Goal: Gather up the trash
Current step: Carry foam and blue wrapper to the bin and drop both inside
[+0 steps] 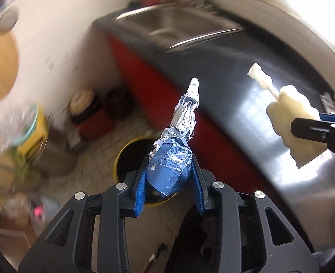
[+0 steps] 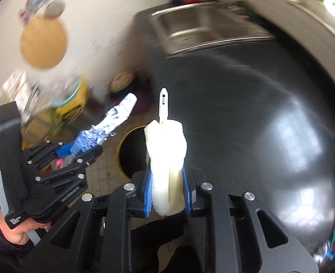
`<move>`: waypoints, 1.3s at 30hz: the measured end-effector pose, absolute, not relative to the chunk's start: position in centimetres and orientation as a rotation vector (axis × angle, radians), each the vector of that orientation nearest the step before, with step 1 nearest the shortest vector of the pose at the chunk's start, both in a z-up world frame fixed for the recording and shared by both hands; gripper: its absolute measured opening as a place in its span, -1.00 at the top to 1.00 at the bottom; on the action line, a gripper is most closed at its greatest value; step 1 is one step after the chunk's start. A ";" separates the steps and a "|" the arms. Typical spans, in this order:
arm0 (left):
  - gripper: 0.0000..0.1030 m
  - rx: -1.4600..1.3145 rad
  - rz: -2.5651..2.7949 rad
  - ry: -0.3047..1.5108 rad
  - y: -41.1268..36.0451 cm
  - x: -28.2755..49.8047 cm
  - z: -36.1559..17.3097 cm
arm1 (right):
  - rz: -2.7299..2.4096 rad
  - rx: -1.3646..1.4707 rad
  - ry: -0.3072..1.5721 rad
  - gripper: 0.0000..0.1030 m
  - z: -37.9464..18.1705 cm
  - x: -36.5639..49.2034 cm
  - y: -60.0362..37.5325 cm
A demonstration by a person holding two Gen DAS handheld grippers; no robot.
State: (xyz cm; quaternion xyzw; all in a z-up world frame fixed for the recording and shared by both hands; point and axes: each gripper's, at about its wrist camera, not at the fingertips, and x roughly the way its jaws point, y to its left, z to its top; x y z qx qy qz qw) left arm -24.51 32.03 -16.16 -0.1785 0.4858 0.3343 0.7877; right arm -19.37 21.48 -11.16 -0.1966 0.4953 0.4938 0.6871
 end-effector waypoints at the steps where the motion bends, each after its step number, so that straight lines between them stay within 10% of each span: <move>1: 0.34 -0.416 0.748 1.057 33.0 -25.6 -17.0 | 1.138 -0.463 1.124 0.56 -11.8 -20.1 23.2; 20: 0.34 -0.586 0.833 1.107 41.9 -28.5 -26.5 | 1.223 -0.712 1.236 0.56 -22.2 -23.4 40.1; 25: -0.24 -0.608 0.814 1.092 42.6 -28.6 -27.1 | 1.196 -0.715 1.222 -0.18 -22.7 -22.8 40.9; 39: -0.69 -0.526 0.700 1.094 39.0 -24.8 -22.8 | 1.040 -0.531 1.129 -0.48 -14.1 -18.0 29.5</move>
